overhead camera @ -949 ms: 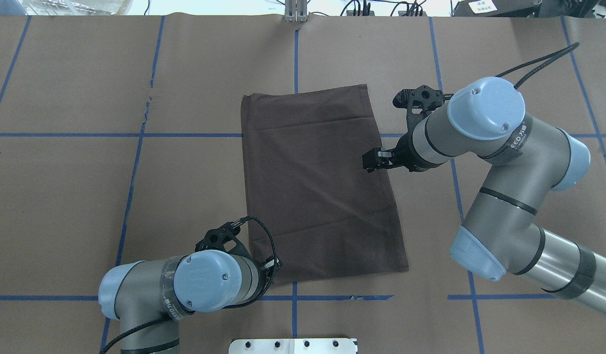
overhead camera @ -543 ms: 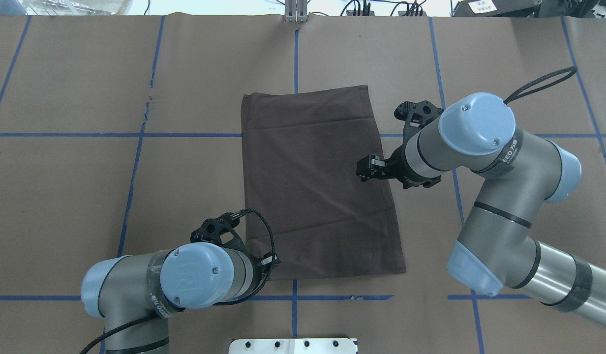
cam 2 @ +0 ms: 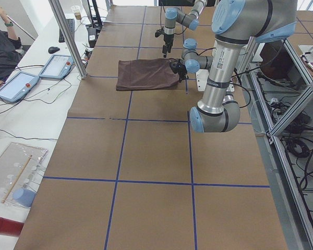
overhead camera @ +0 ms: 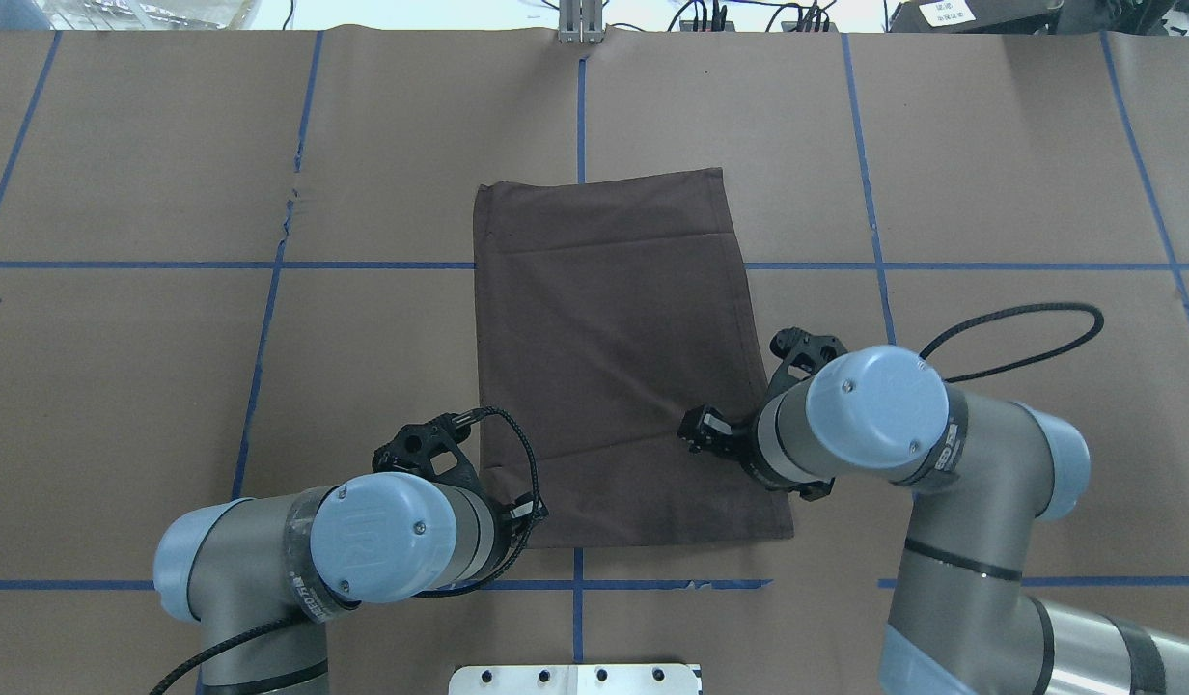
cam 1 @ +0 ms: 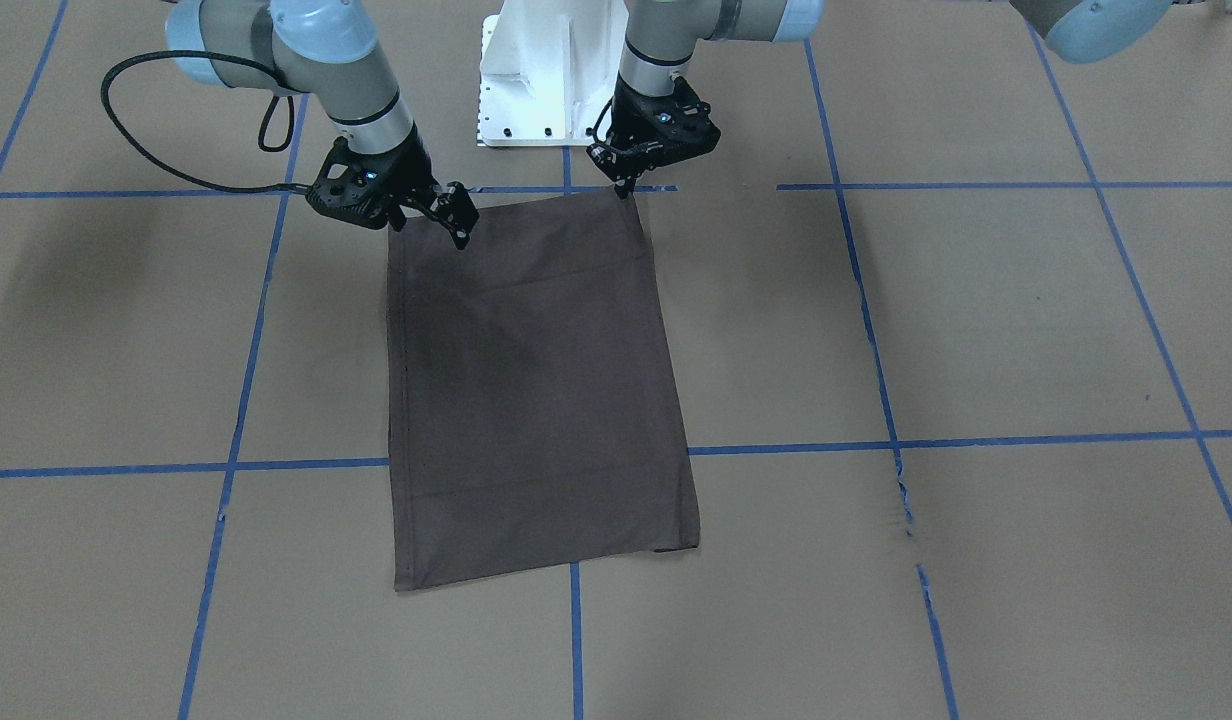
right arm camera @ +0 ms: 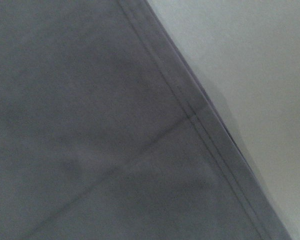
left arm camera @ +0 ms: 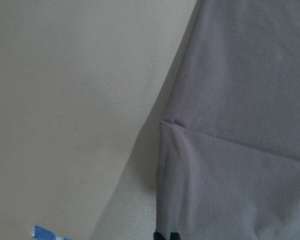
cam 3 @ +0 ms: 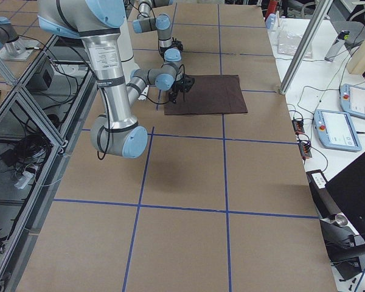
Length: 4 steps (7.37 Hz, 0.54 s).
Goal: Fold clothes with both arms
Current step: 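Grasp both near corners of the shirt with the left and right grippers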
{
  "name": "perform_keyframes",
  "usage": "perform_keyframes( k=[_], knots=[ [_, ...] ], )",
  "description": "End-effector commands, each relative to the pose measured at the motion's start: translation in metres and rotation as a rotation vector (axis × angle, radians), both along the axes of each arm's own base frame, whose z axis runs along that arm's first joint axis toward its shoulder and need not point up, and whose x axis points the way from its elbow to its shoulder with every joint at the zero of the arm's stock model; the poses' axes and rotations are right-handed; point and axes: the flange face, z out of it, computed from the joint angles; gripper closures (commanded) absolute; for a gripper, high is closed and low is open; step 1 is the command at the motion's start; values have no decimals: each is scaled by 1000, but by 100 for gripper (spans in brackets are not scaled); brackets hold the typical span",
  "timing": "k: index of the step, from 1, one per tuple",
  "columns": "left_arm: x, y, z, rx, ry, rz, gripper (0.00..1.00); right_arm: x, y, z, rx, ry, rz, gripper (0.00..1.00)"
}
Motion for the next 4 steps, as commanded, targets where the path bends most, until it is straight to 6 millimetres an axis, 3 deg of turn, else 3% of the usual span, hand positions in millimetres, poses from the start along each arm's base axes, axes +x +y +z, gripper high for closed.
perform_keyframes(
  k=[1,2,4],
  knots=[
    [0,-3,1,0,-3,-4,100,-19,30,15,-37,41,75,0],
    [-1,-3,0,1,-1,-4,100,-18,35,35,-48,78,70,0],
    [-2,-3,-1,2,3,-4,100,-21,39,47,-53,101,61,0]
  ],
)
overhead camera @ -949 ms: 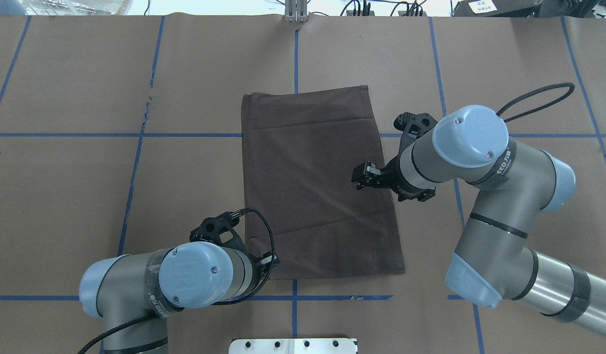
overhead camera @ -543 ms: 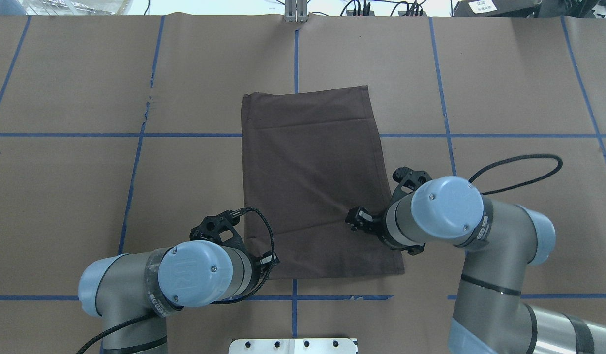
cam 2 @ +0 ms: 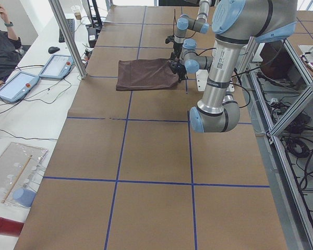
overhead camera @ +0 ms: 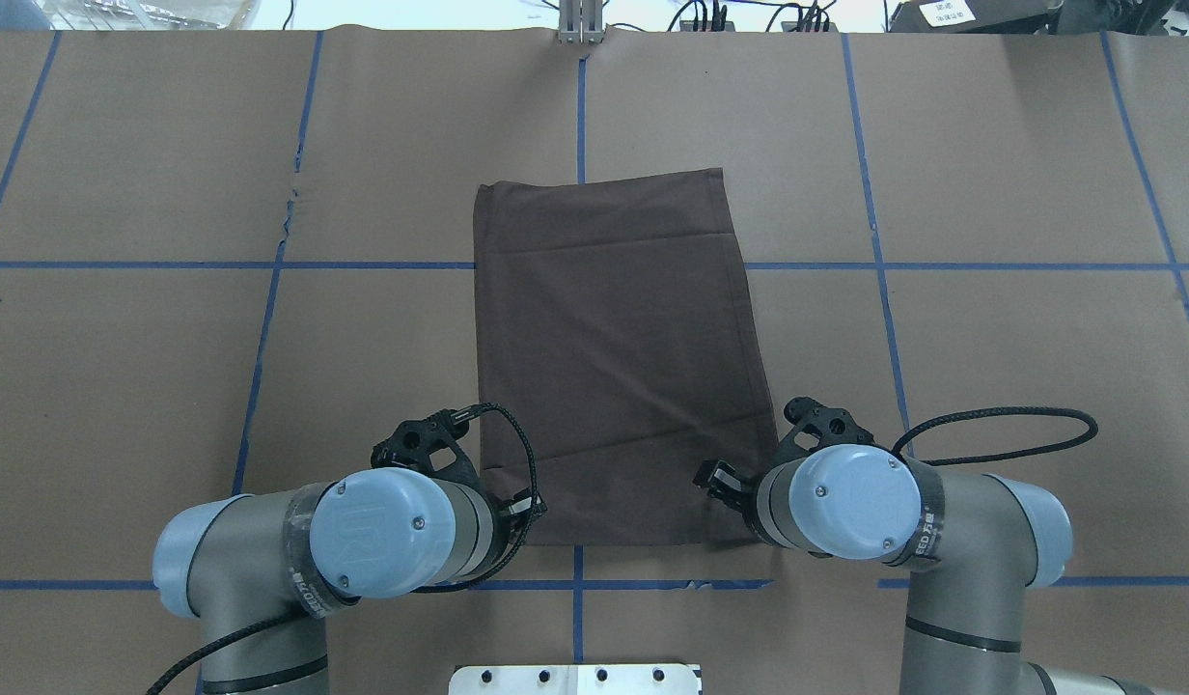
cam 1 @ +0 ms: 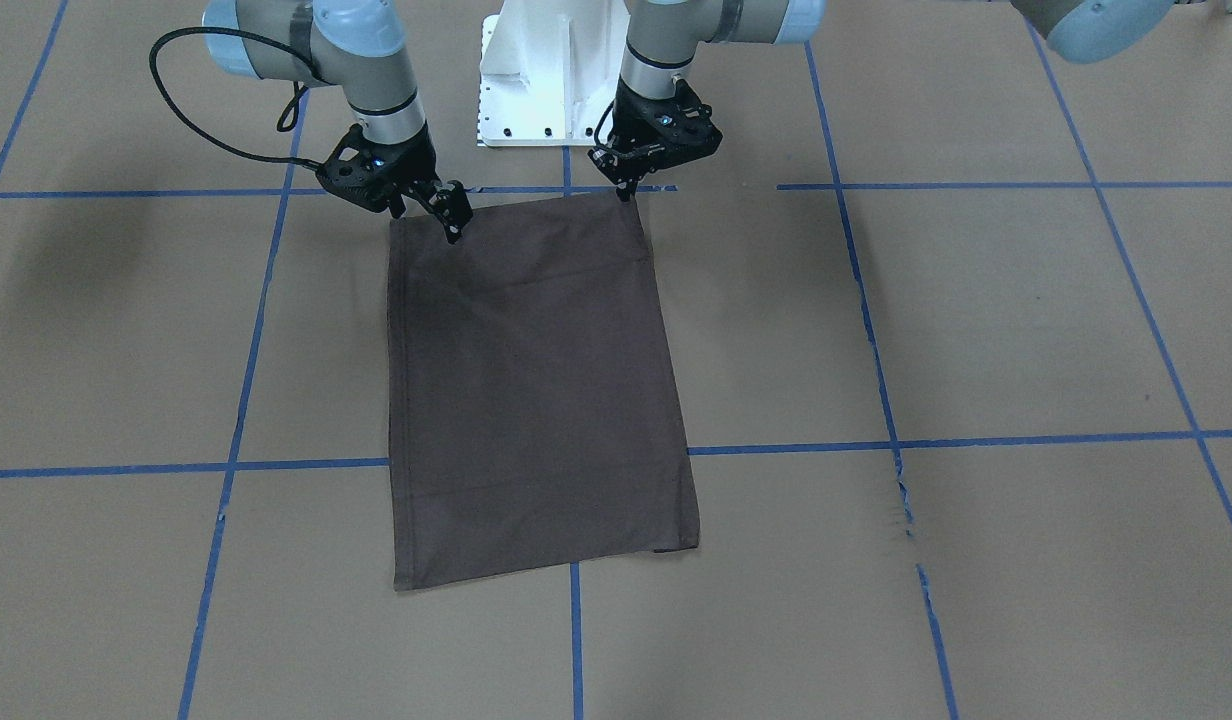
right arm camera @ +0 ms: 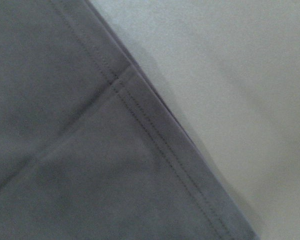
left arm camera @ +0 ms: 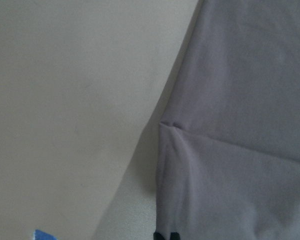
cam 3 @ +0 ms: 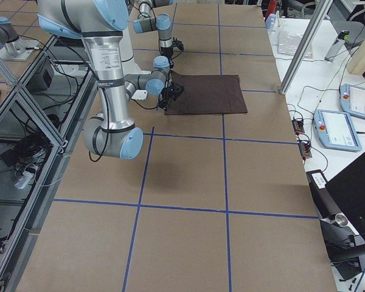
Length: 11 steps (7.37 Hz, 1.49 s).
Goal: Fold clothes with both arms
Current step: 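Grasp both near corners of the shirt with the left and right grippers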
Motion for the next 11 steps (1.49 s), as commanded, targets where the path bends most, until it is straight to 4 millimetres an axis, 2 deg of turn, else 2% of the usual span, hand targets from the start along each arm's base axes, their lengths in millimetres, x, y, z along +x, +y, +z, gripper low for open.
perform_keyframes(
  k=[1,3,4,5,6,7,8,11],
  knots=[
    [-1,0,-2,0,5,1,100,-5,5,9,-7,19,-9,0],
    [-2,-1,-2,0,5,-2,100,-5,5,10,-9,20,-10,1],
    [-3,-2,-2,0,5,-4,100,-7,6,7,-13,36,-12,33],
    [-3,-2,-2,0,5,-4,100,-8,7,6,-18,57,-15,58],
    [-3,-2,-2,0,6,-4,100,-8,8,4,-19,53,-19,79],
    [-3,-3,-2,0,3,-5,100,-8,9,3,-19,52,-22,93],
    [-4,-4,-2,0,5,-7,100,-9,10,0,-18,47,-23,100],
    [-4,-4,-2,0,6,-7,100,-13,2,-23,-7,9,-12,100]
  ],
)
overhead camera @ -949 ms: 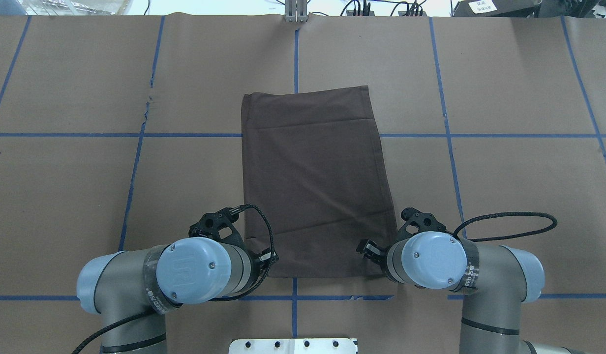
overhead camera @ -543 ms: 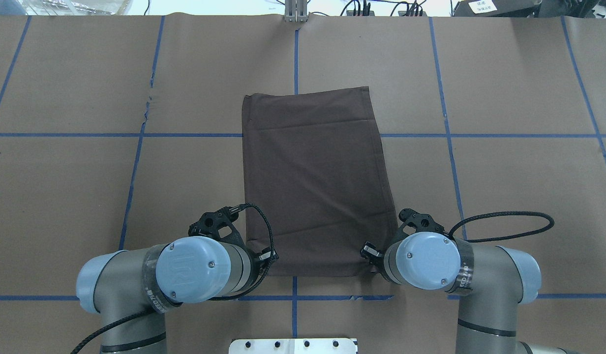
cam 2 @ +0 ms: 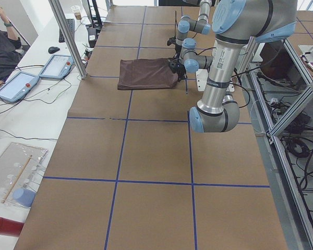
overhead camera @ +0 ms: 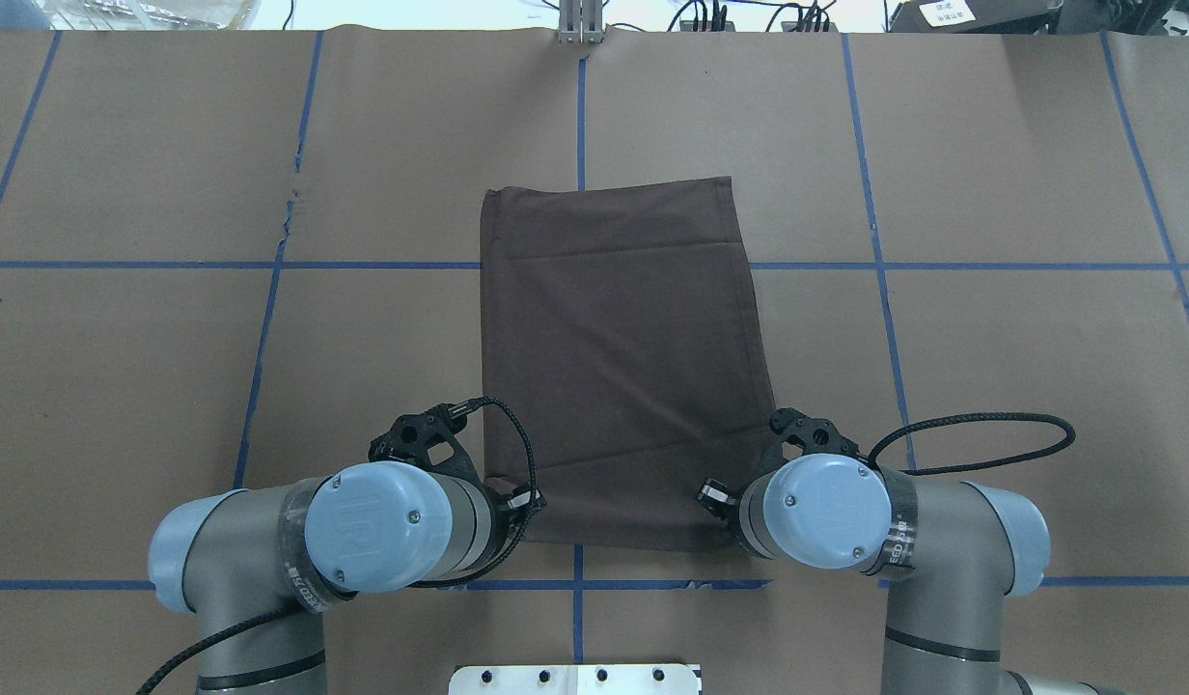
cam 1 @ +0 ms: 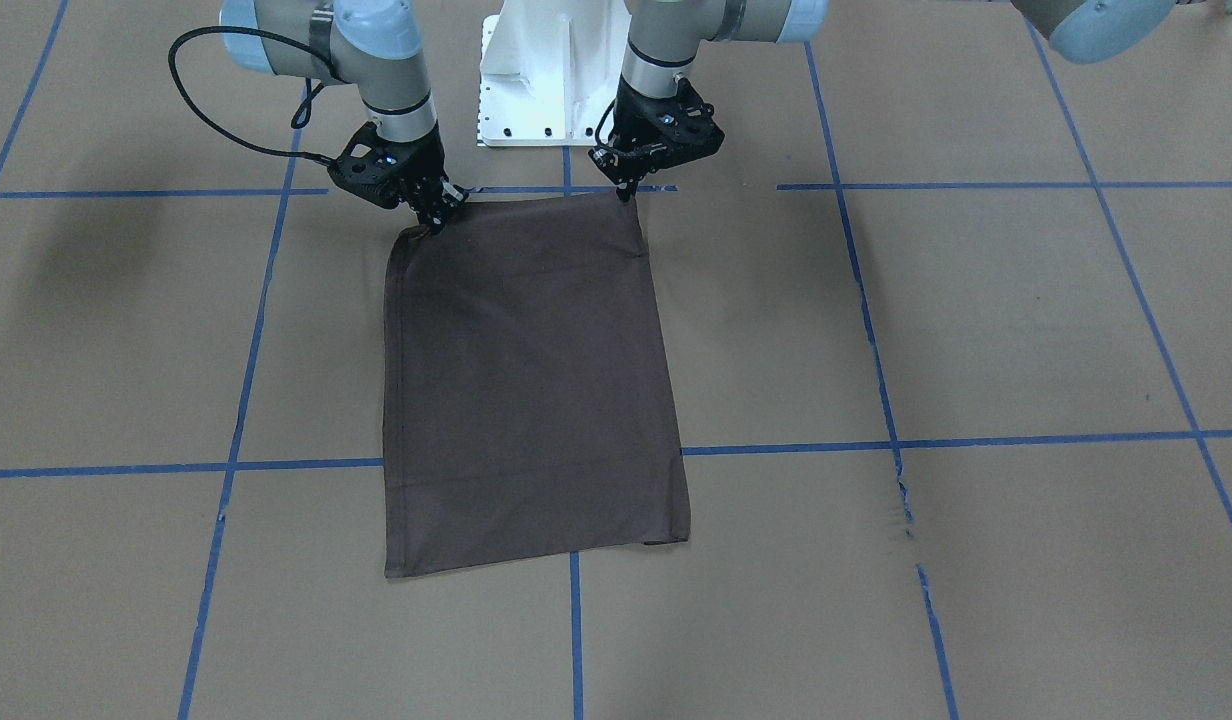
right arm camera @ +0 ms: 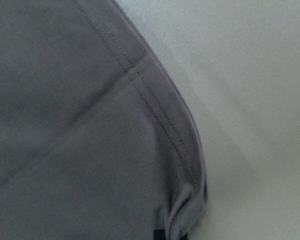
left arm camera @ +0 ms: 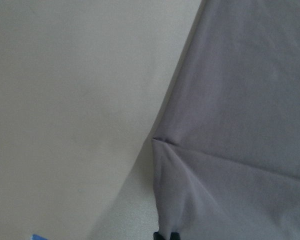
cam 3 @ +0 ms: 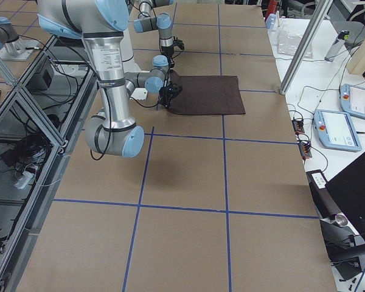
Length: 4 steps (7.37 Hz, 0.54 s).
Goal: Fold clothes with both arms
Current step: 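Grasp both near corners of the shirt with the left and right grippers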
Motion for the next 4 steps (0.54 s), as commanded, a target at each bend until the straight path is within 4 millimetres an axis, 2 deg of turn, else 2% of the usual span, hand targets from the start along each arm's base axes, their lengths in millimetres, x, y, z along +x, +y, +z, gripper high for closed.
perform_keyframes(
  k=[1,3,4],
  knots=[
    [1,0,0,0,-1,0,100,1,-9,-15,8,-25,15,100],
    [-2,0,-2,0,4,0,100,2,-16,-35,18,-60,31,100],
    [-14,-1,-4,3,17,-6,100,10,-14,-39,17,-75,22,100]
  ],
)
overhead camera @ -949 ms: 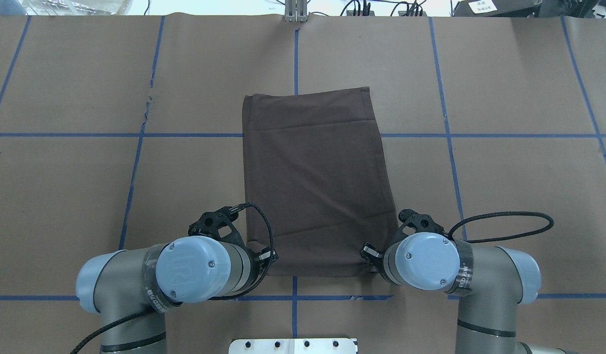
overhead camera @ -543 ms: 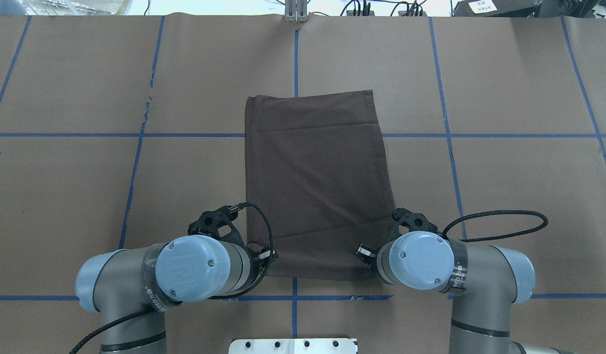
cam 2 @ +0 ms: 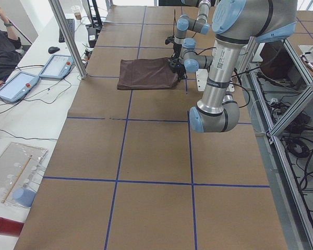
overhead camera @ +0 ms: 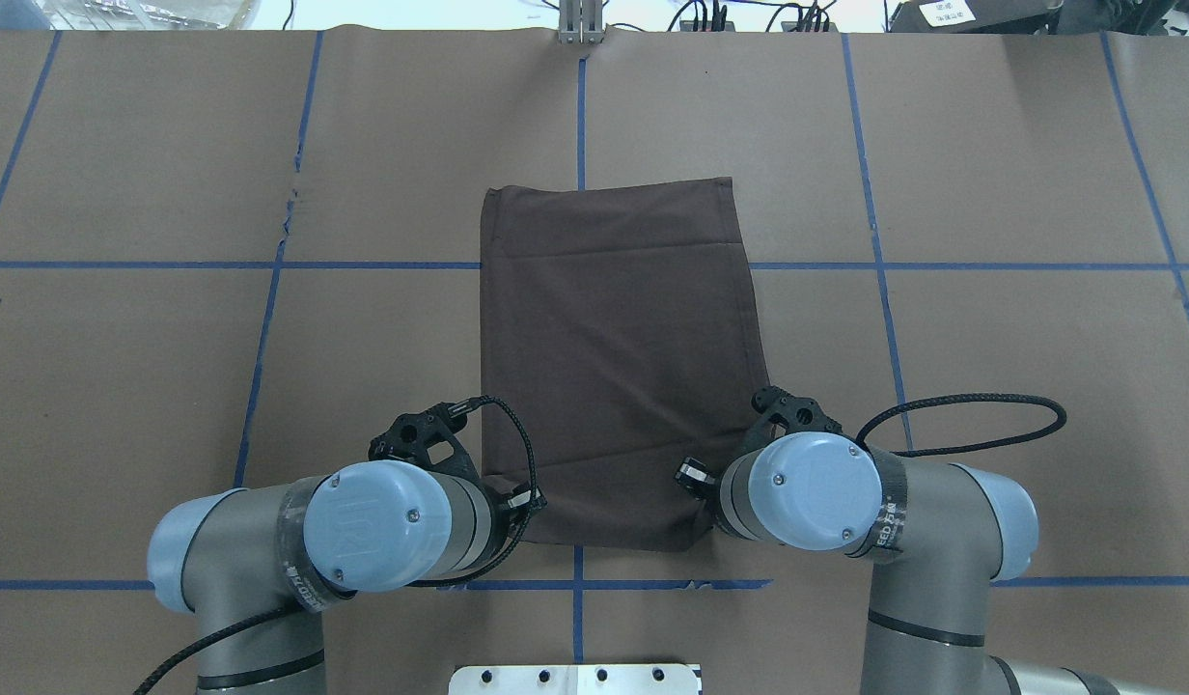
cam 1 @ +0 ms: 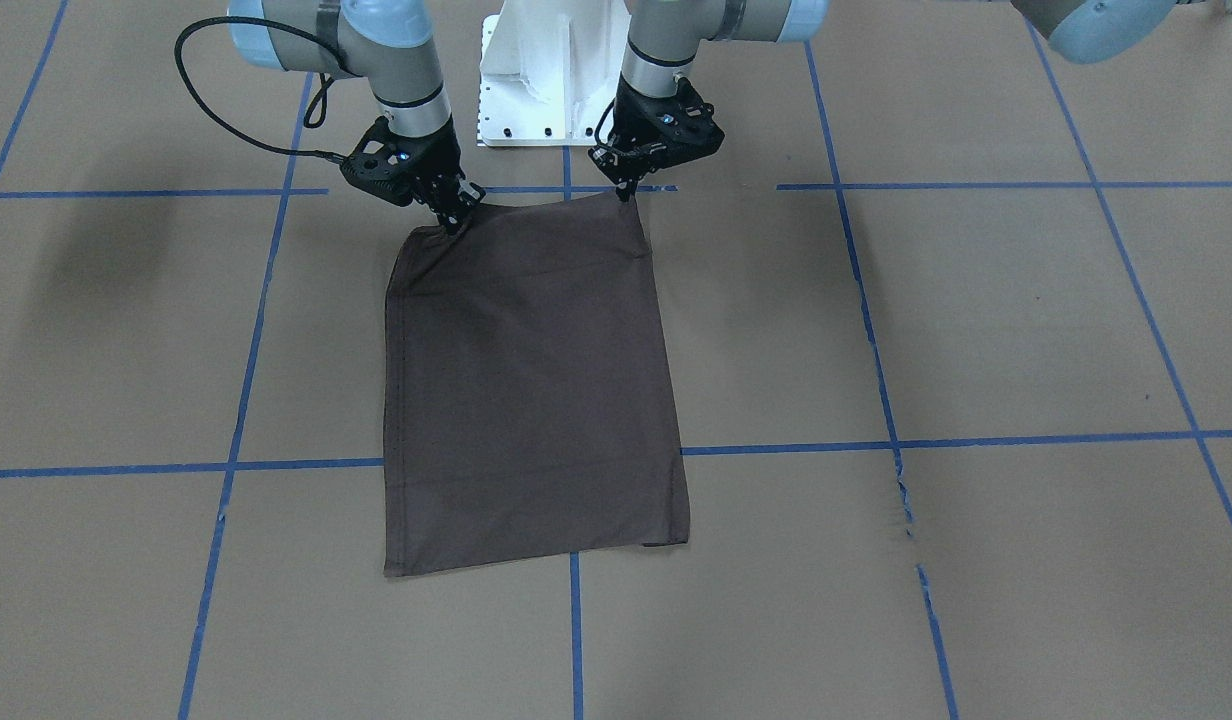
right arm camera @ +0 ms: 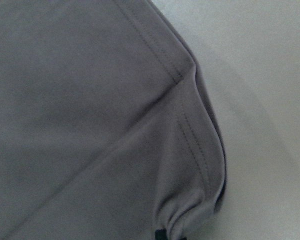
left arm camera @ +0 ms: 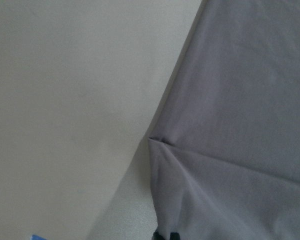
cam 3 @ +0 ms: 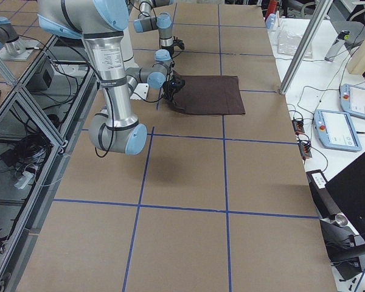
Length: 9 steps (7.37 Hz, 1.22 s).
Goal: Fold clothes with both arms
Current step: 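Grasp both near corners of the shirt with the left and right grippers, then lift the near edge and fold it over toward the far edge with both grippers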
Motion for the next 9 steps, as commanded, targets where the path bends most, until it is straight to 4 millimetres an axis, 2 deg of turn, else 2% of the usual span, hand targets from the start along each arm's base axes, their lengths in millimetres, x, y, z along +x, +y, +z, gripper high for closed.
perform_keyframes(
  k=[1,2,3,4,5,7,8,9],
  knots=[
    [-30,9,5,4,19,3,100,12,5,-12,-16,-37,-30,100],
    [-36,18,3,7,31,17,100,14,8,-15,-30,-51,-52,100],
    [-37,38,-4,10,50,51,100,20,21,-20,-59,-73,-101,100],
    [-51,69,-7,7,57,103,100,28,30,-29,-87,-105,-146,100],
    [-58,82,-15,1,64,124,100,30,35,-37,-101,-132,-173,100],
    [-58,82,-18,10,68,130,100,28,27,-36,-90,-127,-165,100],
    [-66,58,-21,13,72,81,100,39,0,-41,-65,-137,-129,100],
    [-83,17,-29,23,85,25,100,55,-38,-57,-28,-158,-77,100]
  ],
)
